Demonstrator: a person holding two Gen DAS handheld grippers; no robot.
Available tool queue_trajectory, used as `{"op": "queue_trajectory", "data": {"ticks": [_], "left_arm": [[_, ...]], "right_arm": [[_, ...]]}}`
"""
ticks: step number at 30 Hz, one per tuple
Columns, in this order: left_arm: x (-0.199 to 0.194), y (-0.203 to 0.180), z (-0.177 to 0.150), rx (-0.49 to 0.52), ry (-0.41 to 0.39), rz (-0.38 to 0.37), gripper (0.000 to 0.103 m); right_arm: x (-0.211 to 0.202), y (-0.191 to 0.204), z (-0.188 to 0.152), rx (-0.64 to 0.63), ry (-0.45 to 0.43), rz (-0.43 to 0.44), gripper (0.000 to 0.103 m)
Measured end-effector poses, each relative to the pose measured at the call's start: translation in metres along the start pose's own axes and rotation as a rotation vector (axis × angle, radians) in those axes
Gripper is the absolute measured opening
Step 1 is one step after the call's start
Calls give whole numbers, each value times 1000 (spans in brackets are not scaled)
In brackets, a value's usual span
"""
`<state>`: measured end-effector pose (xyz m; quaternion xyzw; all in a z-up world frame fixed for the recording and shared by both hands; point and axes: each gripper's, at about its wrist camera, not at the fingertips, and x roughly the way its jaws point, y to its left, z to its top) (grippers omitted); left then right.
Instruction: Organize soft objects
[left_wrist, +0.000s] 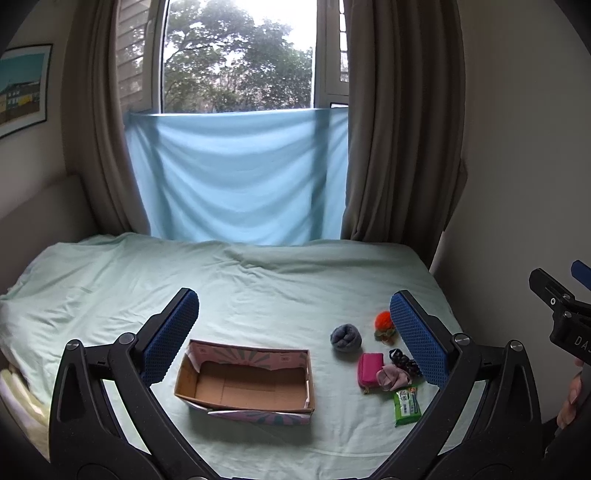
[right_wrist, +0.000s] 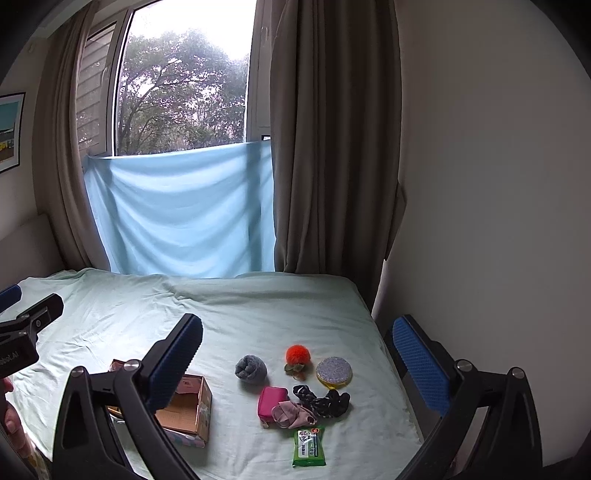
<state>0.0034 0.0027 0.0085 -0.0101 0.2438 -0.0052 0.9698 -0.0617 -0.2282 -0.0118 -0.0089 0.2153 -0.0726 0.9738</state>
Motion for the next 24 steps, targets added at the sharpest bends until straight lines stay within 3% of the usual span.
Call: {"op": "queue_trajectory", "data": {"ticks": [24], "left_arm": [[0,1,2,8,-11,-8,102]], "right_arm": [[1,3,3,11,-14,-4,103]]}}
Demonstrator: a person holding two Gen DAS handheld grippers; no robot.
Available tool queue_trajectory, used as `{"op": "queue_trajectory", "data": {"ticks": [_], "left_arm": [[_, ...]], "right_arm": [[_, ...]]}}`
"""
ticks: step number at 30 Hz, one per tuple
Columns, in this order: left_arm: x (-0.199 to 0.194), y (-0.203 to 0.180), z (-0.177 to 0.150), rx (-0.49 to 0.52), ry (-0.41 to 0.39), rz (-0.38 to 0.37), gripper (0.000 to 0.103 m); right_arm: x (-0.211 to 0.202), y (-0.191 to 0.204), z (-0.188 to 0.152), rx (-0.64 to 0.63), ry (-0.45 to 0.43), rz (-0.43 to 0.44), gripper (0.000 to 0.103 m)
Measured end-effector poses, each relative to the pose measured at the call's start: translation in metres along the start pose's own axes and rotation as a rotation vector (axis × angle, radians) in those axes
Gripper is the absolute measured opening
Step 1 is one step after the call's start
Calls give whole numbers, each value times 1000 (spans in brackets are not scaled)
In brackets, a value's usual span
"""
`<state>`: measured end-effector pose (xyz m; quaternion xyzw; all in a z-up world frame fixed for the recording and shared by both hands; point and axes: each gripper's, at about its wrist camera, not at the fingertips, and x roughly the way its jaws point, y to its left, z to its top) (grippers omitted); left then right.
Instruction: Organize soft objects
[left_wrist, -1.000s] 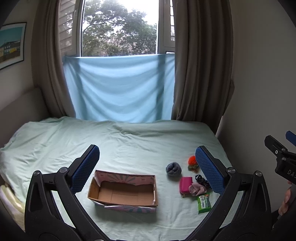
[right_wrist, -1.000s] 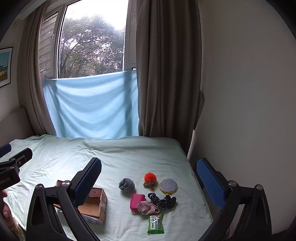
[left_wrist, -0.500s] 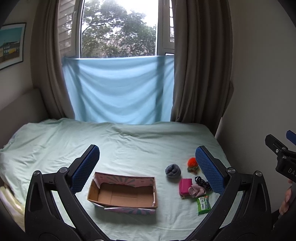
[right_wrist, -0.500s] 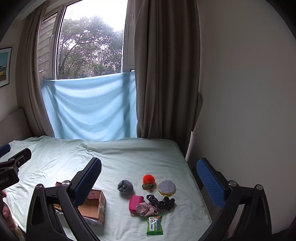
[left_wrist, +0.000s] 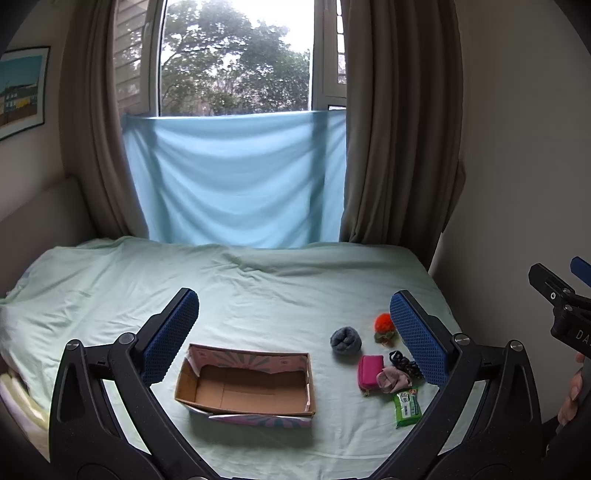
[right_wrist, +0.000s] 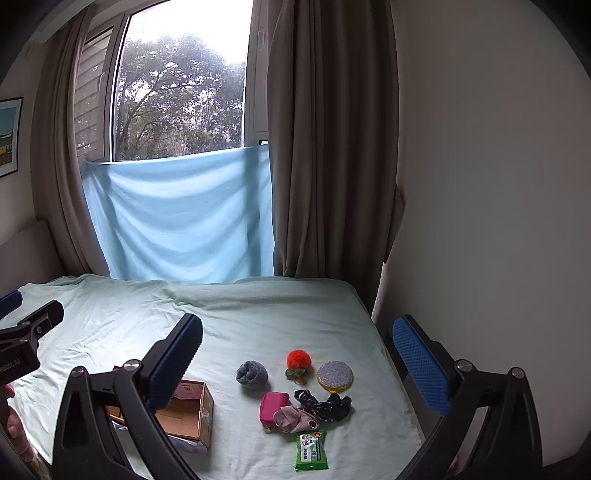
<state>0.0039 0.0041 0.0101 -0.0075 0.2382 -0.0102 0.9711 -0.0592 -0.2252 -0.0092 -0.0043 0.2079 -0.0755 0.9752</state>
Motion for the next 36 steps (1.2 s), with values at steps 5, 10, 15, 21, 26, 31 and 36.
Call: {"op": "queue_trajectory", "data": {"ticks": [5,10,15,21,26,31,36], "left_arm": [[0,0,-1,1,0,0,102],[2,2,-1,-3,3,-2,102],[2,3,0,-2,3,-4,102],[3,3,0,-1,0,-6,102],[4,4,0,-4,3,-6,102],[5,4,1,-1,7,-2,102],[9,9,3,-1,27,-3,102]], "right_arm": [[0,0,1,0,-1,0,103],[1,-1,1,13,-3,7,103],[2,-1,1,6,1,11,103],[-1,3,2,5,1,15,103],[-1,2,2,4,1,15,103],[0,4,2,5,6,13,103],[1,8,4,12,17,4,103]]}}
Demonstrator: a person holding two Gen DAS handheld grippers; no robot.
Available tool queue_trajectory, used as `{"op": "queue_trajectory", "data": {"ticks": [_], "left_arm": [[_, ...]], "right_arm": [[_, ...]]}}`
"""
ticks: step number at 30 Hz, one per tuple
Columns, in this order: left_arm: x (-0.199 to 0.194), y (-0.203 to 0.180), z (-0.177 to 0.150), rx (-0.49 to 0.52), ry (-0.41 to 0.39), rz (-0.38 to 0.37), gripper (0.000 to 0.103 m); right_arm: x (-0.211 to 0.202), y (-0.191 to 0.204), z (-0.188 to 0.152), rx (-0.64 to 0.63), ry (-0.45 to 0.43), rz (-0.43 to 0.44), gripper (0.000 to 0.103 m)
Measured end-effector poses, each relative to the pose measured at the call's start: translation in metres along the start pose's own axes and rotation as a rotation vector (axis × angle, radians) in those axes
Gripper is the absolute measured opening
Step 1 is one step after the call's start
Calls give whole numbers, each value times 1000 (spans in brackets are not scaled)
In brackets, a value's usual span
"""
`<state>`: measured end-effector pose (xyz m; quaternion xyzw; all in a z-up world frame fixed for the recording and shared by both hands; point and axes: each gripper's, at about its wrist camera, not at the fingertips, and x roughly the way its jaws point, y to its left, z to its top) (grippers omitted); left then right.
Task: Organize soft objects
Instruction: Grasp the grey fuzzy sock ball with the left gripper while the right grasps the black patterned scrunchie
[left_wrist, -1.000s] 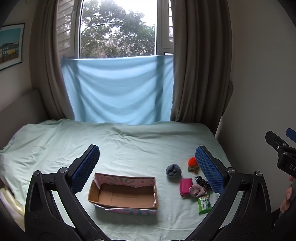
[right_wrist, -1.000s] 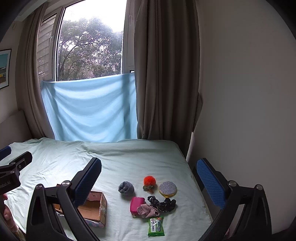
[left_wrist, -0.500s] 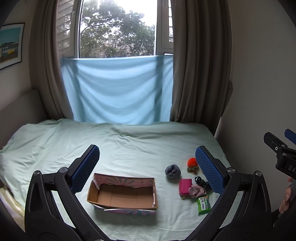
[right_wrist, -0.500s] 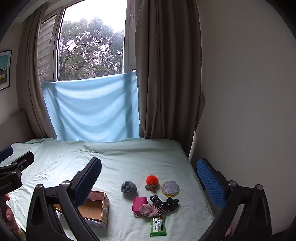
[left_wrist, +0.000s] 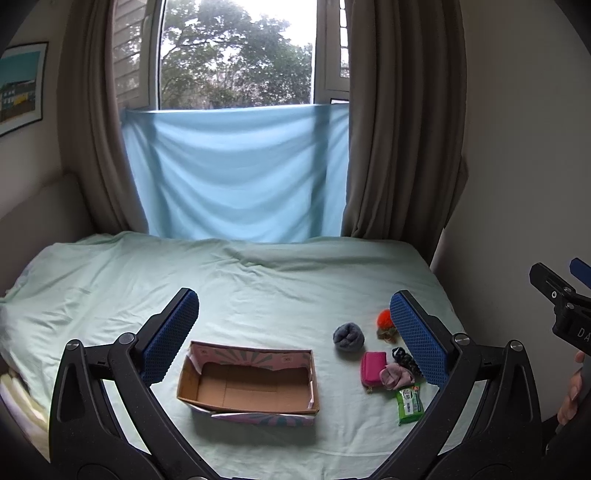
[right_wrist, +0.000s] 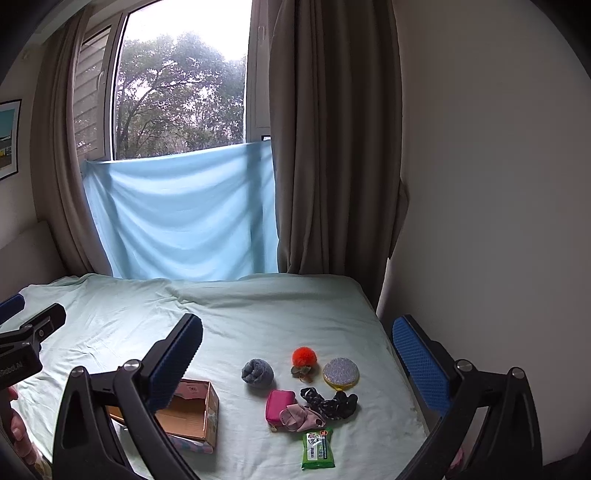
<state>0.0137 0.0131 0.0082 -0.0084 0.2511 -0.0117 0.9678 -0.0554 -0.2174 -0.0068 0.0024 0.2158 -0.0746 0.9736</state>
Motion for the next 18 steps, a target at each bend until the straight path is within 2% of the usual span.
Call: {"op": "queue_trajectory", "data": {"ticks": [8,18], "left_arm": [[42,7,4,50,80,-34,102],[162,-18,-26,161,249,-163,102]], "right_arm": [[20,-2,-13,50,65,-46,103],[87,-12,-74,171,216,-162,103]]}}
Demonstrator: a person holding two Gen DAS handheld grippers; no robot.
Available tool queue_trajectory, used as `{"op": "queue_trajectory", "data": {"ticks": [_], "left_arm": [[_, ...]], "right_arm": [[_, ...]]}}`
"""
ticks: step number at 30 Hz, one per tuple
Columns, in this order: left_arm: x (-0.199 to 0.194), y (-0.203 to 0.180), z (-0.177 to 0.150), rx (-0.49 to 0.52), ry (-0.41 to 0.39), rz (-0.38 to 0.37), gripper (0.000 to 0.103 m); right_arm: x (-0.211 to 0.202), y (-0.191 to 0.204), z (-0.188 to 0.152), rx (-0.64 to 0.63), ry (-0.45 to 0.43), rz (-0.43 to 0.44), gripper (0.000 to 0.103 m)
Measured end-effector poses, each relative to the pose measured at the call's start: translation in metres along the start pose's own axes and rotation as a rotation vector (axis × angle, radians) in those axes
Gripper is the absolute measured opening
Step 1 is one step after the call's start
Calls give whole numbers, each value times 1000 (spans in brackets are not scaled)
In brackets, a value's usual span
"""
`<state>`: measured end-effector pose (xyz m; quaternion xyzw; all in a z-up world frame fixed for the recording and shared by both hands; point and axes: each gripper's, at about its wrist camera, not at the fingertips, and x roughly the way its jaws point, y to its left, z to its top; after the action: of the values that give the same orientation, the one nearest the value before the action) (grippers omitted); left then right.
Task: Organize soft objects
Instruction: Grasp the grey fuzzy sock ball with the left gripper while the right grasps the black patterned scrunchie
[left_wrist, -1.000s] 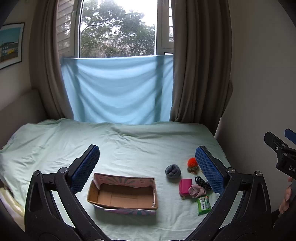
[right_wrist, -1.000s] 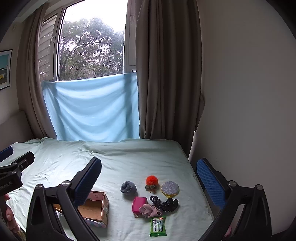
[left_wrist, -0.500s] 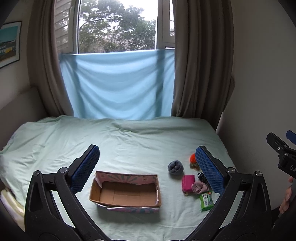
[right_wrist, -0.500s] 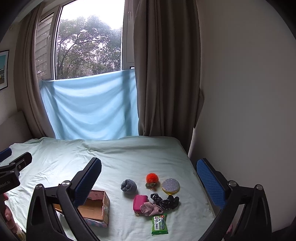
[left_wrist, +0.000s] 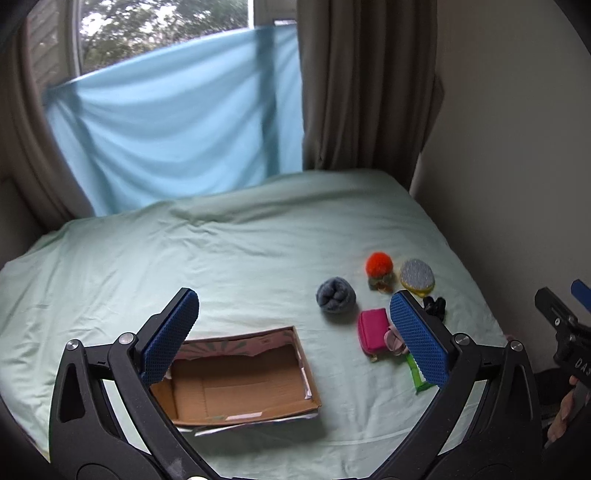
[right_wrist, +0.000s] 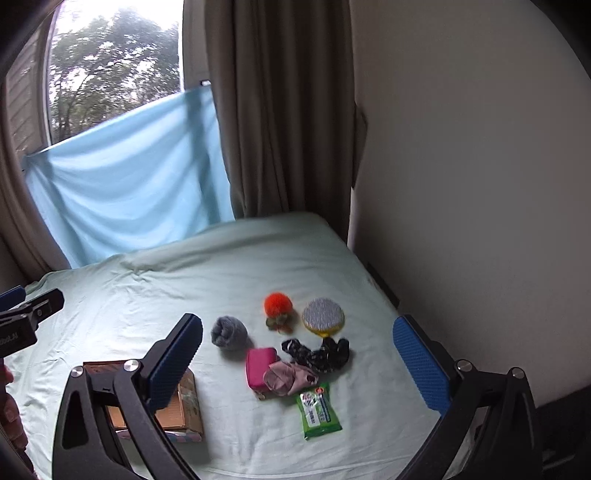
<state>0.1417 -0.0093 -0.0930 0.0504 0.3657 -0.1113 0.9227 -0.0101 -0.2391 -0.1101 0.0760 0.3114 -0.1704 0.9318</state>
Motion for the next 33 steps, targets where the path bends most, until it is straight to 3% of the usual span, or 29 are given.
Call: {"op": "queue_trajectory", "data": {"ticks": [20,28,33], "left_arm": [[304,-77,-30,190,392,-156,102],[393,-92,-50,271,481,-156,102],[426,-95,-58,277,518,-156,102]], "right_arm": [[242,-28,-77,249,337,-97,103],[321,-29,-110,325,411,-122,100],[354,-29,-121,358,443,-128,98]]}}
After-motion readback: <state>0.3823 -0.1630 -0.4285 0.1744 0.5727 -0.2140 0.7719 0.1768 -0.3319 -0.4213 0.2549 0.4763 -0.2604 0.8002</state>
